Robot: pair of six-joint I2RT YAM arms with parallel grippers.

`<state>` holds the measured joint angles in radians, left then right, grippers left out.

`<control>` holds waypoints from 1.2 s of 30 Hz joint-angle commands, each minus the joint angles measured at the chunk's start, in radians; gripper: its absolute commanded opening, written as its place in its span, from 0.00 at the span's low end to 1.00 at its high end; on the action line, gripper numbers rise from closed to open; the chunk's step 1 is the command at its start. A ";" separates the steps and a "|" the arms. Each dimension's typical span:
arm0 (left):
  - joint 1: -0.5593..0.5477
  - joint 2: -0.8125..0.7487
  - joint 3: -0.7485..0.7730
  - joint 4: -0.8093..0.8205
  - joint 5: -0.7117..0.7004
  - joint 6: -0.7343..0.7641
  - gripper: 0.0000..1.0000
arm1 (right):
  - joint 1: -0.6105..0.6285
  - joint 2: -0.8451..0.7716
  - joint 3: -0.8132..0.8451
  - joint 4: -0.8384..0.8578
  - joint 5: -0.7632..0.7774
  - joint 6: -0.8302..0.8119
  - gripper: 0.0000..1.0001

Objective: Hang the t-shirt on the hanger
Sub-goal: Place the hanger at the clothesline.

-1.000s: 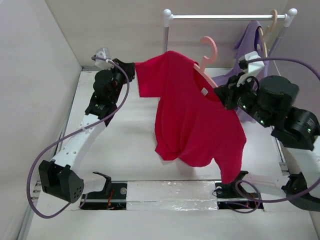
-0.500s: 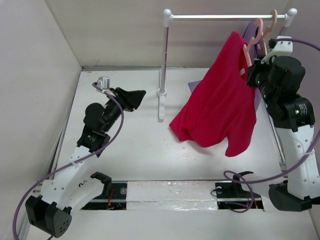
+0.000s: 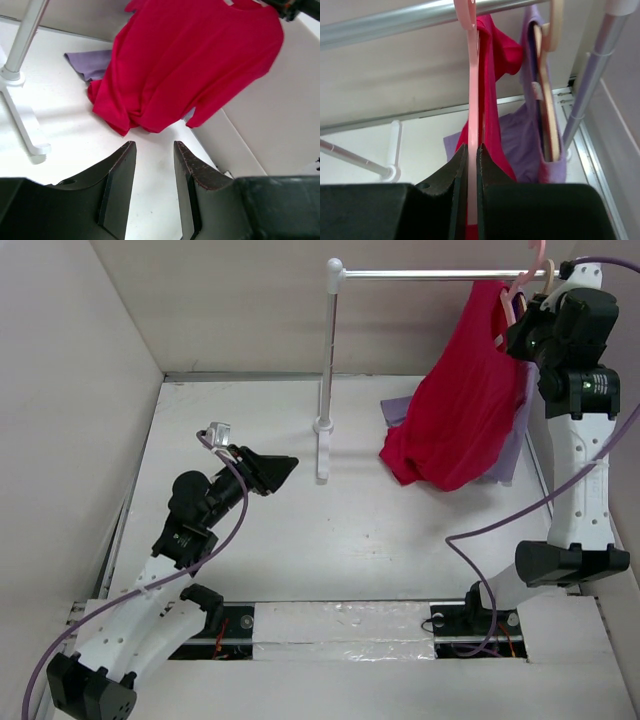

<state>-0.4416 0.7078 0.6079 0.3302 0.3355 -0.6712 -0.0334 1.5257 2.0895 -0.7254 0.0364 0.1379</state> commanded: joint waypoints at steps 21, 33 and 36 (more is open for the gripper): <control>-0.009 -0.007 -0.025 0.044 0.020 -0.004 0.33 | -0.011 0.011 -0.241 0.316 -0.059 0.046 0.00; -0.009 0.009 -0.037 0.026 0.011 -0.005 0.39 | -0.011 -0.206 -0.387 0.409 0.016 0.100 1.00; -0.009 -0.007 -0.039 0.036 -0.012 -0.019 0.42 | 0.016 -0.315 -0.405 0.431 0.020 0.100 1.00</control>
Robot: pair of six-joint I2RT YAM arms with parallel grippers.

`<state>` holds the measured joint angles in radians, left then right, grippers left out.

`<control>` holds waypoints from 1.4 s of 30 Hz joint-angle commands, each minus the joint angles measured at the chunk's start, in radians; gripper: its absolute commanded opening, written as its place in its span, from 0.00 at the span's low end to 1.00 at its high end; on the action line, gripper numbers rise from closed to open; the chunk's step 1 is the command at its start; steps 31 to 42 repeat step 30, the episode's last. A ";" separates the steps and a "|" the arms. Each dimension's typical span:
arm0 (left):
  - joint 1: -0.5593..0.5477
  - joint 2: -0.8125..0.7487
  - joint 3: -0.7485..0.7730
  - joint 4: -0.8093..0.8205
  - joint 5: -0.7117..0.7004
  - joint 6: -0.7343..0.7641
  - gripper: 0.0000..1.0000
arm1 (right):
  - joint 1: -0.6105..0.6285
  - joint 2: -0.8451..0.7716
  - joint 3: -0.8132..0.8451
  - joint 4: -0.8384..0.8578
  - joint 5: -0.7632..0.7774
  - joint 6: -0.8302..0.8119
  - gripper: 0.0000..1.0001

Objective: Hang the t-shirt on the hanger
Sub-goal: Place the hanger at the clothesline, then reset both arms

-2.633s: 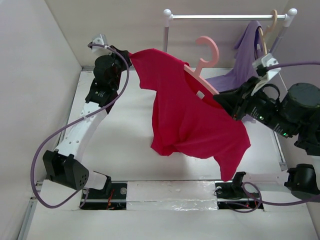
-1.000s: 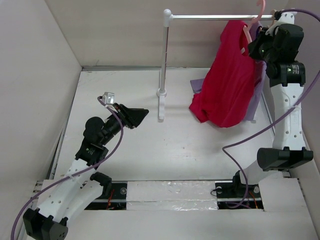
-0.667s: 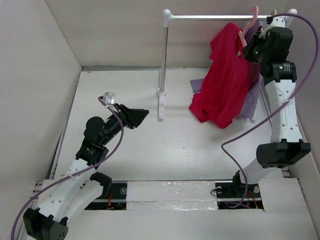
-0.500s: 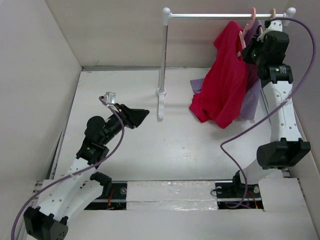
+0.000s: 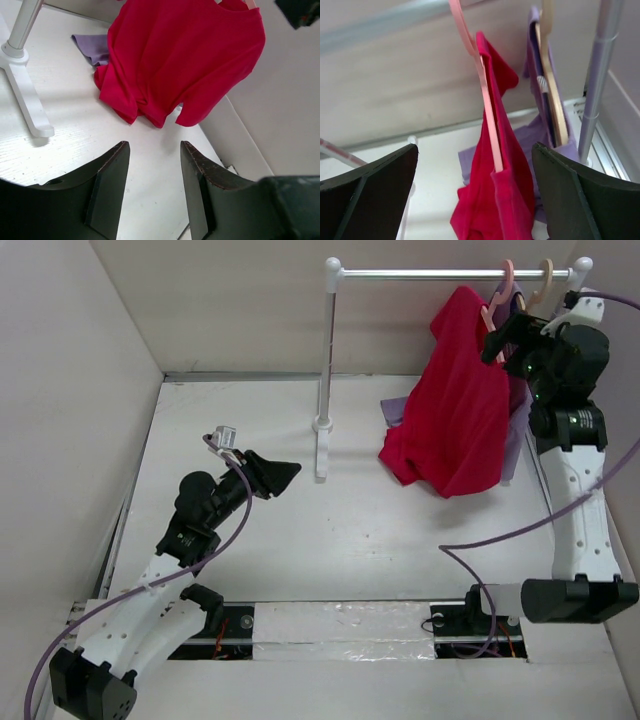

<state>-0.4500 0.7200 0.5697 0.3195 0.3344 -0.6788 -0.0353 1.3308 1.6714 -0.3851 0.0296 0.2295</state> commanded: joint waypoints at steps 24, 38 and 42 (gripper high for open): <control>-0.001 -0.218 0.309 -0.151 -0.170 0.068 0.70 | 0.153 -0.966 -0.447 0.164 -0.496 0.134 1.00; -0.001 -0.221 0.272 -0.183 -0.163 0.033 0.70 | 0.153 -1.006 -0.532 0.118 -0.520 0.131 1.00; -0.001 -0.221 0.272 -0.183 -0.163 0.033 0.70 | 0.153 -1.006 -0.532 0.118 -0.520 0.131 1.00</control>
